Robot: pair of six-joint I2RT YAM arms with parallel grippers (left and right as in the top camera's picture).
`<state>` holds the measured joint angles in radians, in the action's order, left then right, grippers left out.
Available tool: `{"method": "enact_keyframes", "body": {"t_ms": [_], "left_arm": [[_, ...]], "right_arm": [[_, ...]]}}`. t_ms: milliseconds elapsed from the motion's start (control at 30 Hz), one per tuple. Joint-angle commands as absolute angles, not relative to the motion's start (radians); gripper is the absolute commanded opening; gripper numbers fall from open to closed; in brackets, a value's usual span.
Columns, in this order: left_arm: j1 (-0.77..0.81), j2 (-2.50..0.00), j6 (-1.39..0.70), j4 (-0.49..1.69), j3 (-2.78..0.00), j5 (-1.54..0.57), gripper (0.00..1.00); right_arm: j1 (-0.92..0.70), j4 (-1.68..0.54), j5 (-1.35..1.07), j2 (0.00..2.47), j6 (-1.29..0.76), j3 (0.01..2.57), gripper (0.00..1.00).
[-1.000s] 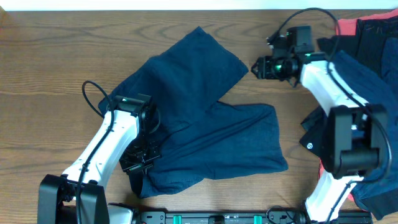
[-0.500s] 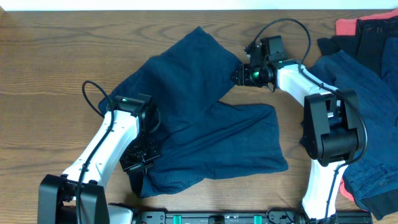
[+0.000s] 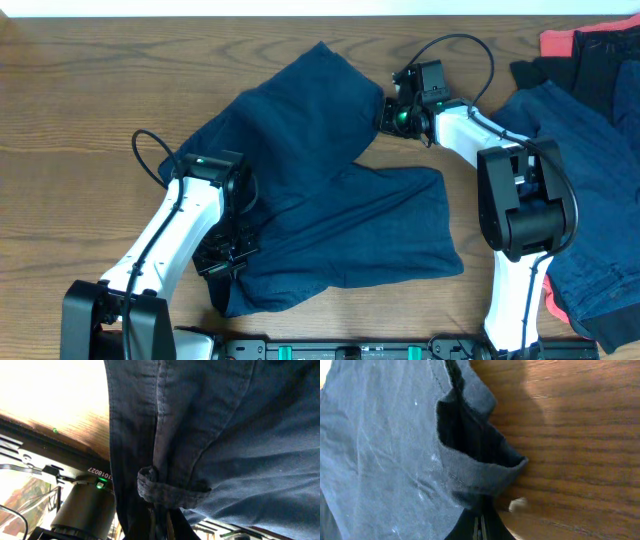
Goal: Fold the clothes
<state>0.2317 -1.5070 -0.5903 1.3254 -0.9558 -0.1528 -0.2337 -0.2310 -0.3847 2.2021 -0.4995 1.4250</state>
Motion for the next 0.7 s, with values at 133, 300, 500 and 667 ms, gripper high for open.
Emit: {"method": "enact_keyframes", "body": {"t_ms": [133, 300, 500, 667], "left_arm": [[0.228, -1.5, -0.604, 1.214, -0.946, -0.137, 0.06], [0.228, -1.5, -0.603, 1.036, -0.946, -0.137, 0.06], [0.227, -1.5, -0.578, 0.883, -0.946, -0.088, 0.06], [0.225, -1.5, -0.582, 0.873, -0.946, 0.048, 0.06]], "right_arm": [[-0.146, -0.247, -0.31, 2.205, -0.546, 1.439, 0.01], [-0.044, -0.276, -0.311, 2.163, -0.545, 1.47, 0.01], [0.052, -0.3, -0.39, 2.138, -0.499, 1.531, 0.02], [0.065, -0.397, -0.397, 2.137, -0.412, 1.574, 0.17]]}}
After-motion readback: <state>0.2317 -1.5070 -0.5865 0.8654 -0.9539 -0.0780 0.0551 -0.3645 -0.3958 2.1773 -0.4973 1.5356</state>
